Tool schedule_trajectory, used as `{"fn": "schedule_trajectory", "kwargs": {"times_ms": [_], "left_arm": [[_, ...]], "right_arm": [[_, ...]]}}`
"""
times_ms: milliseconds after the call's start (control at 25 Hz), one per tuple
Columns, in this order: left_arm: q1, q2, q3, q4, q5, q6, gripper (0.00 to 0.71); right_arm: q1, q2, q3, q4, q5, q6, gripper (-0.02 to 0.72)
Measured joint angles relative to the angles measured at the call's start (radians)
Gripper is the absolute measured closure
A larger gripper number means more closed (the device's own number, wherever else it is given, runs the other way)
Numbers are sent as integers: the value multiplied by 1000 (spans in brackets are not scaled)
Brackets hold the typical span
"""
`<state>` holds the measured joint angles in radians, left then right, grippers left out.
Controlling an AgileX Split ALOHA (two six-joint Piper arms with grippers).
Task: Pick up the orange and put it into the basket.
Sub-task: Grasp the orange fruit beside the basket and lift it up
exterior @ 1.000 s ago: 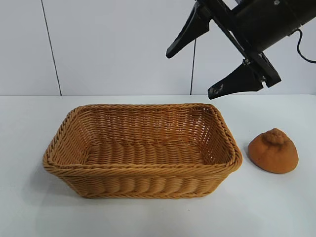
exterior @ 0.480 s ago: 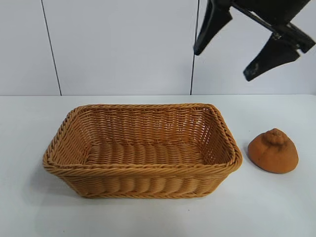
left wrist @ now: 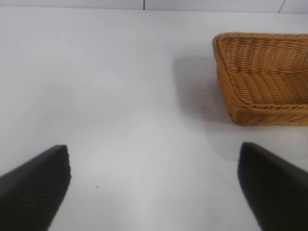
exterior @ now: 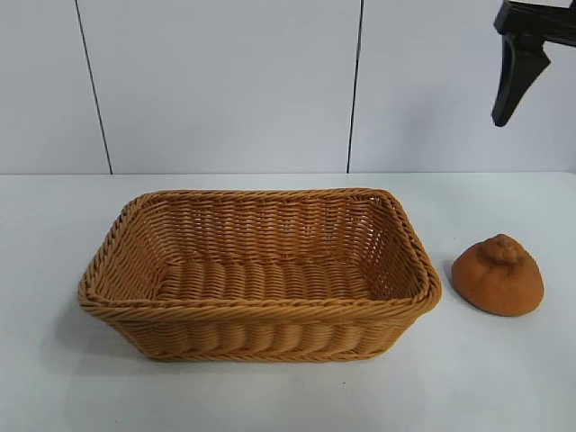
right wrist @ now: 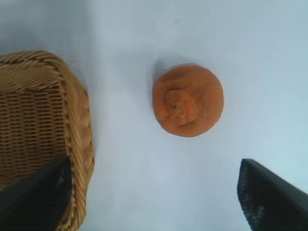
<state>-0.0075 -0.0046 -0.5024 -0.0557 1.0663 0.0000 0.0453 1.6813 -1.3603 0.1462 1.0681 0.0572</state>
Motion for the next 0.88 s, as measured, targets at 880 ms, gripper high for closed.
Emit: {"fn": "schedule_trajectory", "kwargs": {"times_ms": [880], "left_arm": [[0,0,0,0,0,0,37]], "right_arm": [[-16,424,-1,39,-178,-25,63]]}}
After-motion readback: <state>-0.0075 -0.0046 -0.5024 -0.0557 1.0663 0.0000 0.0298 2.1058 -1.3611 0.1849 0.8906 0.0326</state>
